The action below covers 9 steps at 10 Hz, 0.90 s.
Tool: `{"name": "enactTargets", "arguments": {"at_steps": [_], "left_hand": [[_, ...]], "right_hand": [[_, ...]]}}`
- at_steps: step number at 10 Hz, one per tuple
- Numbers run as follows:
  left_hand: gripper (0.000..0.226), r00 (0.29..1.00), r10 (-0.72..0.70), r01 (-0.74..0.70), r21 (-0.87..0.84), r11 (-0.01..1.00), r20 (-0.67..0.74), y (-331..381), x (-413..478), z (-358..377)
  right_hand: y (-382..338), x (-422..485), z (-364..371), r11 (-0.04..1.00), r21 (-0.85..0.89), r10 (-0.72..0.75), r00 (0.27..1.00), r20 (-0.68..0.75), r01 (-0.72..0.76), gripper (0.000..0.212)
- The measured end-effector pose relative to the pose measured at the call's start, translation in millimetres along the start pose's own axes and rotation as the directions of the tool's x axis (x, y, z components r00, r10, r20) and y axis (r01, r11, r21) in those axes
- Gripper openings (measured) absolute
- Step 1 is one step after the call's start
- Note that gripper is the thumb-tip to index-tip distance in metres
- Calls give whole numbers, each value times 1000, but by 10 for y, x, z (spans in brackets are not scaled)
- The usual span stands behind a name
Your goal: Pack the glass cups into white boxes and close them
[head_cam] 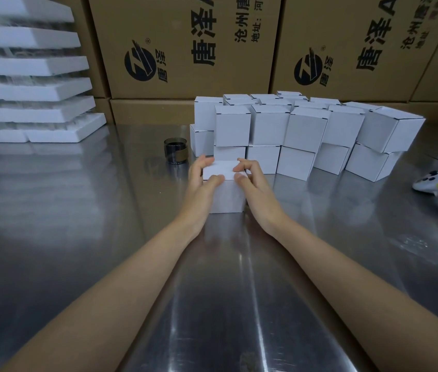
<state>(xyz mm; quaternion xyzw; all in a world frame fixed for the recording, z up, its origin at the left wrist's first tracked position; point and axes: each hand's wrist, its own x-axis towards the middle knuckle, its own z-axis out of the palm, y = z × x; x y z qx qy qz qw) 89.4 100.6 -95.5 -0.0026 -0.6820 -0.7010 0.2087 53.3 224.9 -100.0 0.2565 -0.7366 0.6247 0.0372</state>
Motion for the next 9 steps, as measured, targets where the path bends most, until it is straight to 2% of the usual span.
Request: {"name": "enactTargets", "arguments": {"at_steps": [1,2,3,4,5,7,8,9], "left_hand": [[26,990,128,-114,201,973,-57,-68,-21,3],[30,972,233,-213,361,908,-11,-103,22,-9],[30,948,311,-308,472,826,73,-126,124,-26],[35,933,328,-354,524,774,146,-182,246,-10],[37,925,346,-369,580,726,156,-249,372,4],[40,935,318,-343,636,691,158,-268,448,40],[41,951,287,-299,600,742,120,-108,350,36],[32,906,423,-363,549,753,18,81,-36,97]], "right_hand": [[62,-15,-52,988,-140,-59,997,46,65,22],[134,9,-62,958,-265,-125,991,-54,106,33],[176,77,-66,934,-335,-187,970,-154,127,35],[217,190,-129,882,-453,-220,964,-152,130,33],[273,299,-161,845,-521,-224,965,-139,121,32],[297,355,-119,790,-606,-211,969,-125,94,34],[146,282,-88,755,-652,-204,969,-141,64,38],[-45,14,-43,793,-607,-292,906,-307,50,39]]}}
